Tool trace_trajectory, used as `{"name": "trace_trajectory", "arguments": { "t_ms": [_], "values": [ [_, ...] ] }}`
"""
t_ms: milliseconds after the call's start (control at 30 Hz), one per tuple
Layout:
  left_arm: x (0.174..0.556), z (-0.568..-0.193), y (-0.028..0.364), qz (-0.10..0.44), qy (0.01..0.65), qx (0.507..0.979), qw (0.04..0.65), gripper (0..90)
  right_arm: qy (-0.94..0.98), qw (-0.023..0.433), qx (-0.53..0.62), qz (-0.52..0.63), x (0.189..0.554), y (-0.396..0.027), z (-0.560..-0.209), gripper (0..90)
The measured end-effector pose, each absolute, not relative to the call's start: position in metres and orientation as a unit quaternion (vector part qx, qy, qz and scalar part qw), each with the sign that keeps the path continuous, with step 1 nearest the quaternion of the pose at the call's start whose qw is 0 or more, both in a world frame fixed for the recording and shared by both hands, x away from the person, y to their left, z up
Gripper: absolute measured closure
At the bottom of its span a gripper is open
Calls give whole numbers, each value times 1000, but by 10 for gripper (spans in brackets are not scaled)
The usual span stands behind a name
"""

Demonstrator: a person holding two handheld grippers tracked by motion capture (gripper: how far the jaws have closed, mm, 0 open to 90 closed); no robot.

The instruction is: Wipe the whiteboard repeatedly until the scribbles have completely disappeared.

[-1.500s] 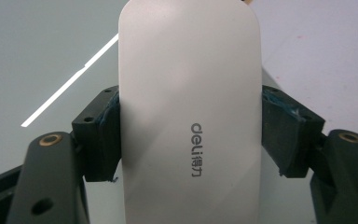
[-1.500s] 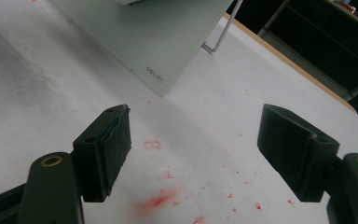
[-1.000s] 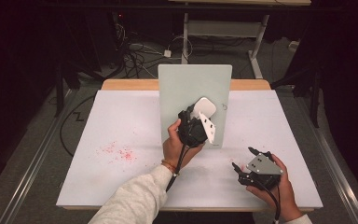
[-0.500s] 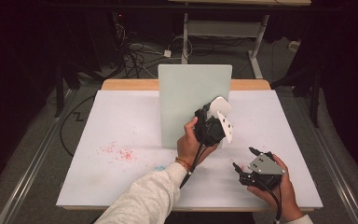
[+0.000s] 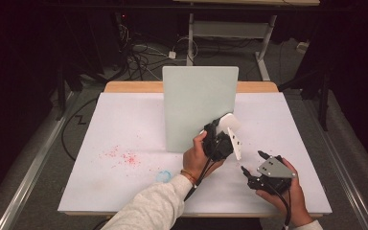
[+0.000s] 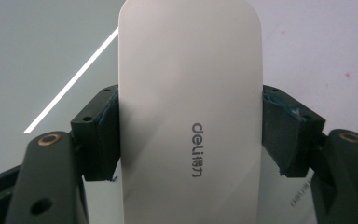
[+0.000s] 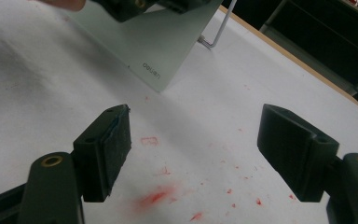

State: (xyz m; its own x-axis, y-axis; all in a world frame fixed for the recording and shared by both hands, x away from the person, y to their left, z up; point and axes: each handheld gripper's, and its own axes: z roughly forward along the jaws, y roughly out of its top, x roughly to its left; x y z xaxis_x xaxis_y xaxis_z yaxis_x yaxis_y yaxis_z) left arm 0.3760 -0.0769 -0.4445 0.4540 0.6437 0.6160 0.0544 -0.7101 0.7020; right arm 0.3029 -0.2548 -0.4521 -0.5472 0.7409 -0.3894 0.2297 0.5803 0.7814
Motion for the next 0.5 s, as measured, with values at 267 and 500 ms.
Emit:
{"name": "trace_trajectory", "arguments": {
  "t_ms": [267,500],
  "values": [
    [373,-449,-62,449,214,809,313,287,808,373,299,344,302,-253,-452,264],
    [381,-427,-69,445,208,809,323,288,810,371,297,343,302,-252,-452,264]
  ]
}}
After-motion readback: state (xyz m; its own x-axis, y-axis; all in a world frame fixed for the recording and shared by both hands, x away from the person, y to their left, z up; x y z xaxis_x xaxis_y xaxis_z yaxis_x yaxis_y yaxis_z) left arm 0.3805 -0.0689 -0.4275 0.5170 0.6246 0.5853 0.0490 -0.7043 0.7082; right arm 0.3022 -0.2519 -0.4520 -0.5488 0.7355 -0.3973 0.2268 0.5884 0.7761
